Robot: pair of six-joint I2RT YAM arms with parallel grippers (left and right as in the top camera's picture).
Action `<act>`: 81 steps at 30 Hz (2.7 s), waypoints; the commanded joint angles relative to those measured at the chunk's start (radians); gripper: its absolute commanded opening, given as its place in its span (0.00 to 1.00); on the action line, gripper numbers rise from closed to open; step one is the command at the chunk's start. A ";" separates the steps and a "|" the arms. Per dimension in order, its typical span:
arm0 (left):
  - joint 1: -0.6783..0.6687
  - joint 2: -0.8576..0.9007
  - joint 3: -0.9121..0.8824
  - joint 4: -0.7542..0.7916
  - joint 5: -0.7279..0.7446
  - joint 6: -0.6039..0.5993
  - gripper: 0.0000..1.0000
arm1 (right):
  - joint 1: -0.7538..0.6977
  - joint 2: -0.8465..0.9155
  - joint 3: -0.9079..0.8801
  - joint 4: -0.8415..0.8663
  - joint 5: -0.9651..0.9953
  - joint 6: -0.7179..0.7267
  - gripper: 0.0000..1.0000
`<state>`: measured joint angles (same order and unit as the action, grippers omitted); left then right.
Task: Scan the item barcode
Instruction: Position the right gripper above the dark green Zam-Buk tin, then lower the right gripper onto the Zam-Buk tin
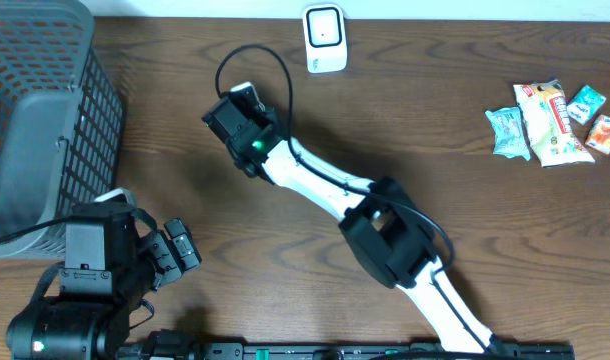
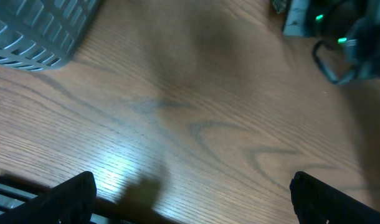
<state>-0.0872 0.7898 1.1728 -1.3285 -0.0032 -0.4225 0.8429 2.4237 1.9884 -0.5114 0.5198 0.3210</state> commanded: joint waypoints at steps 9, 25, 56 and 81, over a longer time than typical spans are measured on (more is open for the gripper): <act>-0.002 0.000 0.001 -0.003 -0.005 -0.006 0.98 | -0.093 -0.038 -0.001 0.212 -0.253 -0.281 0.89; -0.002 0.000 0.001 -0.003 -0.005 -0.006 0.98 | -0.273 0.070 -0.001 0.303 -0.792 -0.485 0.99; -0.002 0.000 0.001 -0.003 -0.005 -0.006 0.98 | -0.222 0.146 -0.001 0.257 -0.729 -0.586 0.70; -0.002 0.000 0.001 -0.003 -0.005 -0.006 0.98 | -0.258 -0.161 0.000 -0.494 -0.620 -0.781 0.51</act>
<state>-0.0872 0.7898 1.1728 -1.3285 -0.0032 -0.4225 0.6132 2.3436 1.9865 -0.9081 -0.1772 -0.3576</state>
